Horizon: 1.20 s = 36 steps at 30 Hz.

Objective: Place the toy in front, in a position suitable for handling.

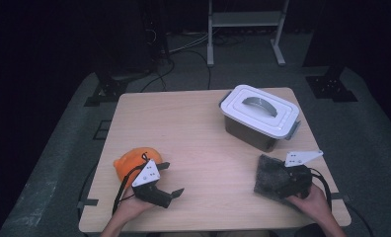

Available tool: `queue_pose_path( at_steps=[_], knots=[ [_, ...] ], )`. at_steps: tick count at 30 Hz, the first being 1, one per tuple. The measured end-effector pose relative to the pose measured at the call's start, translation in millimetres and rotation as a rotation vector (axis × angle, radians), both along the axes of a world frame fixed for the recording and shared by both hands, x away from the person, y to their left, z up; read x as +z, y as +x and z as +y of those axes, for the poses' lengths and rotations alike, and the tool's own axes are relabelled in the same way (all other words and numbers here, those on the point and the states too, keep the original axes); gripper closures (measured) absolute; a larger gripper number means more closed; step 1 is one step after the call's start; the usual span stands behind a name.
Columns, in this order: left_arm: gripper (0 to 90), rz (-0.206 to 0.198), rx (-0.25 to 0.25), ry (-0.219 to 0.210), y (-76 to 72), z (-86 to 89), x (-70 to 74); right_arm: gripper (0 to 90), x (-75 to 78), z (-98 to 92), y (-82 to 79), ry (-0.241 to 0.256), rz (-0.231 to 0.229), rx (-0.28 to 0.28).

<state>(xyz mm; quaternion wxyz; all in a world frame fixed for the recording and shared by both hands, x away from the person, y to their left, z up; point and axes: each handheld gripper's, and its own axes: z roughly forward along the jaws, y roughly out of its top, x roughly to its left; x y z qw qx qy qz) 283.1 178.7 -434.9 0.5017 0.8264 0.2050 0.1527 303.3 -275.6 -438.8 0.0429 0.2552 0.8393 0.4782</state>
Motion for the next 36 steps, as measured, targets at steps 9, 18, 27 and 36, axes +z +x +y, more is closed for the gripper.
queue_pose_path(
  at_steps=[9, 18, 27, 36],
  knots=[
    [2.6, -0.034, 0.016, -0.022, 2.3, 3.3, 8.4, 13.2, -1.2, -3.8, -1.3, 0.009, 0.004, -0.003],
    [3.9, -0.067, 0.072, -0.081, 0.9, 30.9, 24.3, 13.2, 0.2, 2.3, -3.4, -0.023, -0.007, 0.004],
    [5.0, -0.118, 0.175, -0.114, 6.2, 65.9, 37.4, 13.2, 0.6, 2.0, -3.7, -0.004, -0.007, 0.017],
    [6.0, -0.104, 0.253, -0.113, 9.4, 97.5, 36.3, 13.2, 0.7, 2.1, -3.9, -0.003, -0.008, 0.017]
  ],
)
